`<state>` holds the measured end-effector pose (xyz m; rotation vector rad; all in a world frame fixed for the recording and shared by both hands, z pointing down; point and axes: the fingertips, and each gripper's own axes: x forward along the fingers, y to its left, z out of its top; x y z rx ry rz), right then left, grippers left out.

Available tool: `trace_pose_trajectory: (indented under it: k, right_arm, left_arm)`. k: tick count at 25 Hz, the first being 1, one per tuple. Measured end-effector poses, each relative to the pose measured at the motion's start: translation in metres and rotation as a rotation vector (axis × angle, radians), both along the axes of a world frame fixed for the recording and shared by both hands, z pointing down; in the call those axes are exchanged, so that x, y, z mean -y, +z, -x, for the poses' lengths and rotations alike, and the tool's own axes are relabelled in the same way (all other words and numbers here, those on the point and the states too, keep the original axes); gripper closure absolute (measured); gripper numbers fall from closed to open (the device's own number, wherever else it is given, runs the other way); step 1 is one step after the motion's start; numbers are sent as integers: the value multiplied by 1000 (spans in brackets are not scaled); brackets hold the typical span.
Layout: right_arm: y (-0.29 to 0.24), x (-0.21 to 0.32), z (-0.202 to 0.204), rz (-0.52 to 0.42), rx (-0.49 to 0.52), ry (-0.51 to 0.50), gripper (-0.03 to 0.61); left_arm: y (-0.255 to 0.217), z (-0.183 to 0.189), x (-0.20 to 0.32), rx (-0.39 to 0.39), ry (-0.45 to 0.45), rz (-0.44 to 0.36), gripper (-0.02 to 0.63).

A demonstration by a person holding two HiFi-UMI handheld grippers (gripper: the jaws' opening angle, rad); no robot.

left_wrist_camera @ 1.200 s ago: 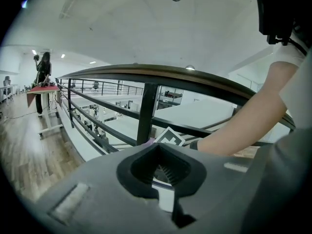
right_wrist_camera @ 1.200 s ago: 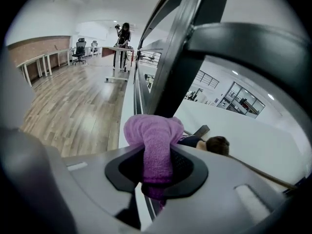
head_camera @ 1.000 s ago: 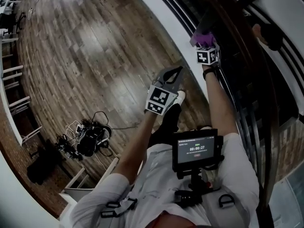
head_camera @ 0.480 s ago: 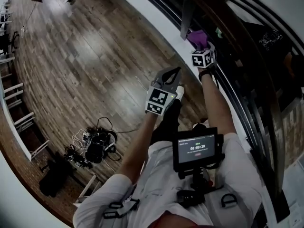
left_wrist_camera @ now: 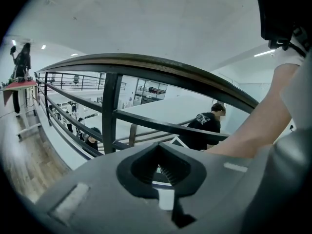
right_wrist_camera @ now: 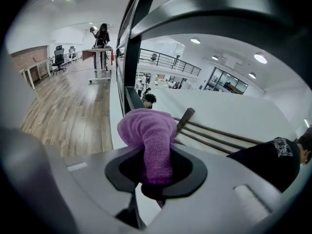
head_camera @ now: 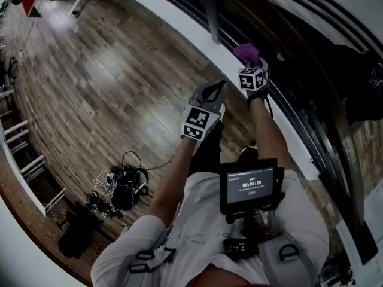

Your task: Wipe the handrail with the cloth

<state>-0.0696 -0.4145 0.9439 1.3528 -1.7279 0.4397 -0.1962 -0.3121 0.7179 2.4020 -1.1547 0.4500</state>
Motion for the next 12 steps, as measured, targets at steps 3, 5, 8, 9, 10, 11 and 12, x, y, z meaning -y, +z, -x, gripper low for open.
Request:
trace_pose_trajectory:
  k: [3, 5, 8, 9, 10, 11, 12]
  right_arm:
    - [4, -20, -22, 5, 2, 18, 492]
    - [5, -32, -33, 9, 4, 32, 492]
    - [6, -47, -48, 13, 3, 50, 492]
    - [7, -52, -53, 14, 4, 57, 492]
    - [8, -57, -58, 16, 5, 66, 492]
    - [8, -63, -64, 18, 6, 73, 492]
    - [8, -69, -69, 20, 7, 79, 492]
  left_arm:
    - [5, -22, -12, 4, 34, 1, 615]
    - [6, -34, -17, 3, 59, 2, 615]
    - [6, -53, -23, -2, 94, 2, 615]
    - [7, -60, -25, -4, 108, 2, 615]
    - [7, -68, -27, -5, 123, 2, 615]
    - [8, -75, -30, -6, 138, 2, 615]
    - [8, -83, -33, -7, 153, 2, 615]
